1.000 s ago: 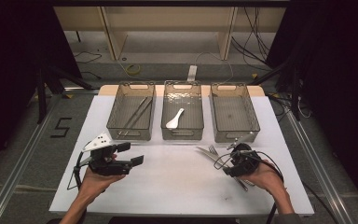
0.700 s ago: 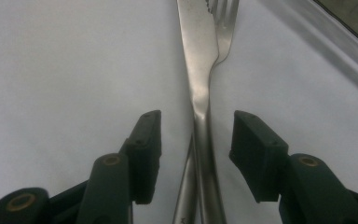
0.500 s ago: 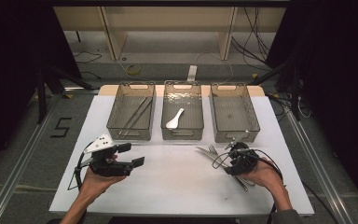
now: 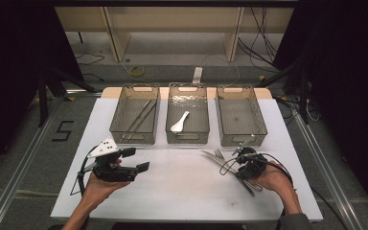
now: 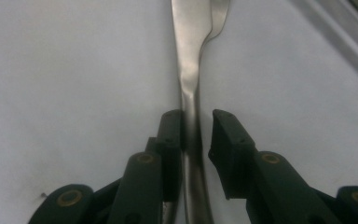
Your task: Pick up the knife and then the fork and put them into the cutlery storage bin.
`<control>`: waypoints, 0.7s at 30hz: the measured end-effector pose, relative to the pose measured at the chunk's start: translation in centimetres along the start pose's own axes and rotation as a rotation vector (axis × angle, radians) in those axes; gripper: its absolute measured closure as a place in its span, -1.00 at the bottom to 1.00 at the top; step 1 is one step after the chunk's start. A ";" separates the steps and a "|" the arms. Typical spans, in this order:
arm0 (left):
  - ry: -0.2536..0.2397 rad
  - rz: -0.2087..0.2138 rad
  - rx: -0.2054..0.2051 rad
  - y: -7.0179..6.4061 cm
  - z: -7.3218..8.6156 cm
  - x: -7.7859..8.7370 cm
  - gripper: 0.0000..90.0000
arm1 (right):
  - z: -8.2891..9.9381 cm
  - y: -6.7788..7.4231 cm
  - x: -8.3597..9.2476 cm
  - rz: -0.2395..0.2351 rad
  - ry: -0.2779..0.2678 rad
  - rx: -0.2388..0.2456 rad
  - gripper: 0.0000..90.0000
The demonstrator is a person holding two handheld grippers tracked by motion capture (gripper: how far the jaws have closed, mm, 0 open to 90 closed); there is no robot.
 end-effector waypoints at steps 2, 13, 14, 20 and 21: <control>0.000 -0.001 -0.001 0.0 0.0 0.0 -0.57 | -0.1 -0.1 0.0 -0.002 -0.003 0.007 0.66; 0.012 0.002 -0.010 -0.1 0.1 -0.2 -0.56 | -0.5 -0.6 -0.8 0.010 0.042 0.043 0.70; 0.012 0.002 -0.011 -0.2 0.1 -0.2 -0.56 | -0.6 -0.6 -1.0 0.011 0.051 0.036 0.70; 0.013 0.001 -0.012 -0.2 0.1 -0.2 -0.55 | -0.7 -0.6 -1.0 0.002 0.050 0.046 0.74; 0.014 0.002 -0.015 -0.2 0.1 -0.2 -0.55 | -0.7 -0.6 -0.9 0.004 0.054 0.052 0.75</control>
Point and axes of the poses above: each handheld gripper's, and its own axes: x roughly backward along the jaws, z roughly out of its underside, y roughly to its left, the point moved 6 cm from there along -x, roughly forward along the jaws, and after that the axes turned 8 degrees about -x, right-handed, at the moved point
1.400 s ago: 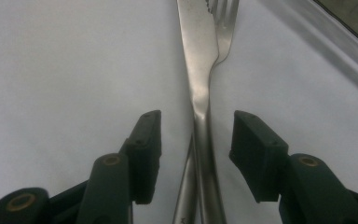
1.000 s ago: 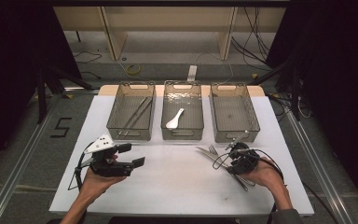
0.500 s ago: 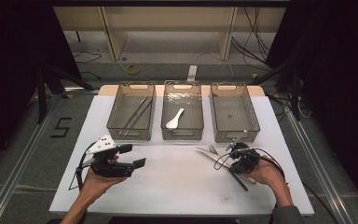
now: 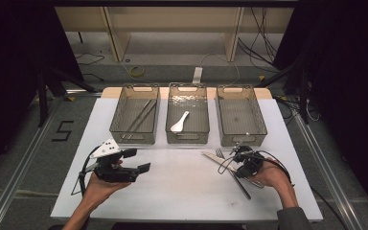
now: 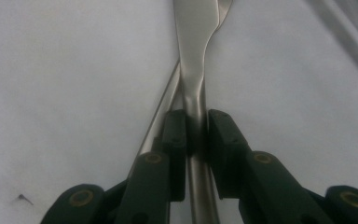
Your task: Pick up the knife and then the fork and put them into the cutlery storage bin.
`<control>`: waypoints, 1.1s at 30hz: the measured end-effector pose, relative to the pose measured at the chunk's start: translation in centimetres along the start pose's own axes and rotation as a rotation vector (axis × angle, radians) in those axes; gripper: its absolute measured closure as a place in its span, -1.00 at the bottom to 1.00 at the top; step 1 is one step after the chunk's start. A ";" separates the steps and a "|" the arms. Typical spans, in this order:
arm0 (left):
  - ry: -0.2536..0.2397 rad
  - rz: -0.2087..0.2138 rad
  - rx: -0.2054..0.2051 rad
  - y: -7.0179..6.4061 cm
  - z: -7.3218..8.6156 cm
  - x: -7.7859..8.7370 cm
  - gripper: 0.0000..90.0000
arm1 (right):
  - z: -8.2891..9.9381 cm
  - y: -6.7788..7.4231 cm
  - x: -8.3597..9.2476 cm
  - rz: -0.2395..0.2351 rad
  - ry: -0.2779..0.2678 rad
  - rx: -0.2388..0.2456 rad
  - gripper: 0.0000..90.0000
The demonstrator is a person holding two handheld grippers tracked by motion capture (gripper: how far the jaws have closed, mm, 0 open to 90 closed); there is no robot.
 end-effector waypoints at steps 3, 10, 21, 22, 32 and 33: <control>0.002 -0.001 -0.002 0.0 0.0 0.0 -0.54 | 0.0 0.2 0.0 -0.002 0.002 0.002 0.79; 0.001 0.000 -0.002 0.0 0.0 0.0 -0.53 | 0.0 0.2 0.2 -0.002 -0.007 0.022 0.80; -0.026 -0.003 0.015 0.1 -0.2 0.2 -0.53 | -0.2 0.3 2.2 -0.014 -0.100 0.008 0.80; -0.030 0.000 0.017 0.2 -0.2 0.3 -0.54 | -0.2 0.4 2.5 -0.021 -0.113 0.008 0.80; -0.054 -0.017 0.017 0.3 -0.4 0.5 -0.55 | -1.4 -0.7 5.1 -0.019 -0.208 -0.030 0.80; -0.058 -0.022 0.020 0.4 -0.4 0.5 -0.55 | -1.6 -0.9 5.4 -0.016 -0.218 -0.035 0.80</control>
Point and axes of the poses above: each handheld gripper's, and its own axes: x roughly backward along the jaws, z roughly out of its underside, y roughly to its left, the point moved 6 cm from there along -x, roughly forward along the jaws, and after that the axes turned 8 degrees about -x, right-handed, at the moved point
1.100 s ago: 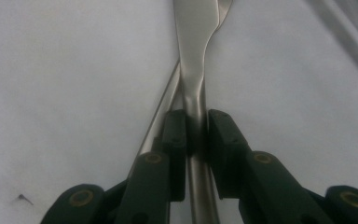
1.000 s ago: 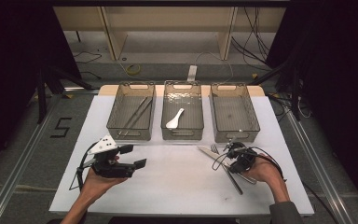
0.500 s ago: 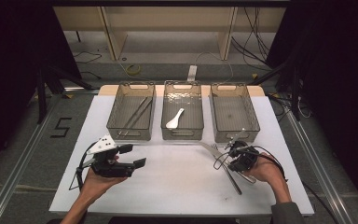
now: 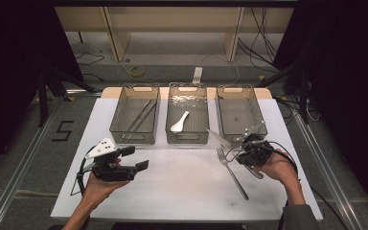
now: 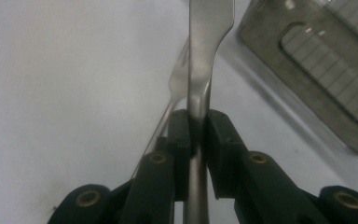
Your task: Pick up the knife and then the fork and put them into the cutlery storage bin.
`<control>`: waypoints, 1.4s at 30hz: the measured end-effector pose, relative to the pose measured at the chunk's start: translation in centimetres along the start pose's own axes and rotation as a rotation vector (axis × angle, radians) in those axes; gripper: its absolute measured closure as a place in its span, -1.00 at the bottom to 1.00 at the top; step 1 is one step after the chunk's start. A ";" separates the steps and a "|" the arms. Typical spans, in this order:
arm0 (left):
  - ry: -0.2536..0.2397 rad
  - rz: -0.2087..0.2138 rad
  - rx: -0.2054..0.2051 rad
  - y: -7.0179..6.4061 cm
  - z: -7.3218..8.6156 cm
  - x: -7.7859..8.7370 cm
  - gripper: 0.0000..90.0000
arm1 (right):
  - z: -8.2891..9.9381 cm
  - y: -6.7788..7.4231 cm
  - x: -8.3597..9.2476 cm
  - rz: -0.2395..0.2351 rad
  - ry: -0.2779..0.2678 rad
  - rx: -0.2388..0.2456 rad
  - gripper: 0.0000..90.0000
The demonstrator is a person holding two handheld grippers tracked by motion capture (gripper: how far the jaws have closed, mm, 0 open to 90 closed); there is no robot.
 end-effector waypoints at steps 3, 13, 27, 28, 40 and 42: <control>-0.011 -0.009 0.001 0.1 -0.1 0.1 -0.56 | -0.9 -0.6 0.7 -0.001 -0.028 -0.025 0.80; -0.037 -0.026 -0.003 0.3 -0.3 0.4 -0.58 | -3.8 -2.8 1.5 0.021 -0.084 -0.083 0.80; -0.044 -0.036 0.002 0.3 -0.3 0.4 -0.60 | -7.4 -4.5 1.7 0.025 -0.093 -0.146 0.80; -0.045 -0.036 0.003 0.3 -0.3 0.4 -0.60 | -7.6 -4.6 1.7 0.027 -0.091 -0.147 0.80; -0.058 -0.044 0.008 0.5 -0.4 0.6 -0.60 | -10.0 -6.8 1.4 0.040 -0.098 -0.186 0.80; -0.062 -0.046 0.007 0.5 -0.4 0.6 -0.60 | -10.2 -7.2 1.4 0.045 -0.099 -0.200 0.80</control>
Point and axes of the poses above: each handheld gripper's, and its own axes: x roughly backward along the jaws, z roughly out of its underside, y roughly to its left, the point moved 6 cm from there along -x, roughly forward along the jaws, and after that the axes turned 8 degrees about -x, right-handed, at the moved point
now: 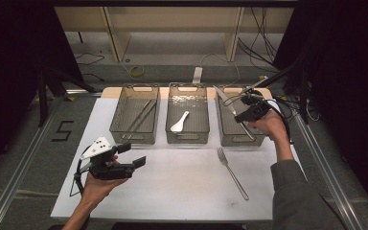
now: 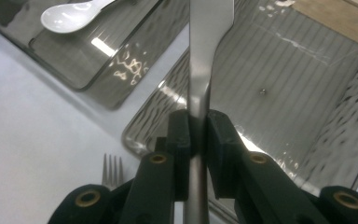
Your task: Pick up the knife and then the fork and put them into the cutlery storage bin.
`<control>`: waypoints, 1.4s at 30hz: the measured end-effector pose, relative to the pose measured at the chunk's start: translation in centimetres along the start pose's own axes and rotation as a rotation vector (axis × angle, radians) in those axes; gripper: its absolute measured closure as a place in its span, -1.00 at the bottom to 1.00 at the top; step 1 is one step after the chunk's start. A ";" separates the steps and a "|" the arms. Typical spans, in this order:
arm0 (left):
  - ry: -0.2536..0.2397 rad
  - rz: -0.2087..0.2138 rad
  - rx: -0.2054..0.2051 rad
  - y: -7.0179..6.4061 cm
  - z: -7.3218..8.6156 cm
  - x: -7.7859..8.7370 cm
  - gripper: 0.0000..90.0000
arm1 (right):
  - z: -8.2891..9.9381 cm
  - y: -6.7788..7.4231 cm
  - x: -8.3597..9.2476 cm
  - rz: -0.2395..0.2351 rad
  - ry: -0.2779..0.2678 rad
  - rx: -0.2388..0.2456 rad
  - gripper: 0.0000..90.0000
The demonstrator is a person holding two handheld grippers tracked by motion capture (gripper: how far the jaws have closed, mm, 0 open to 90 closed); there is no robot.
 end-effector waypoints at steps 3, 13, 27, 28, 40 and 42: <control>-0.003 -0.001 0.002 0.0 0.0 0.0 -0.60 | -0.4 -0.5 -0.2 0.001 -0.010 -0.035 0.80; -0.007 -0.002 0.004 0.0 -0.1 0.1 -0.60 | -1.5 -1.5 -1.2 0.029 -0.001 -0.102 0.80; -0.011 -0.004 0.004 0.0 -0.1 0.2 -0.60 | -2.5 -2.2 -1.9 0.062 -0.020 -0.141 0.80; -0.012 -0.005 0.005 0.0 -0.1 0.2 -0.60 | -2.5 -2.3 -2.0 0.062 -0.018 -0.149 0.80; -0.007 -0.007 0.003 0.0 0.0 0.2 -0.60 | -2.5 -2.3 -3.2 0.085 -0.022 -0.160 0.80; -0.008 -0.007 0.002 0.0 0.0 0.2 -0.60 | -2.5 -2.3 -3.5 0.088 -0.019 -0.166 0.80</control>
Point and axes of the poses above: each handheld gripper's, and its own axes: x roughly backward along the jaws, z roughly out of its underside, y roughly to its left, the point moved 6 cm from there along -x, roughly forward along the jaws, and after that the axes turned 8 degrees about -x, right-handed, at the moved point
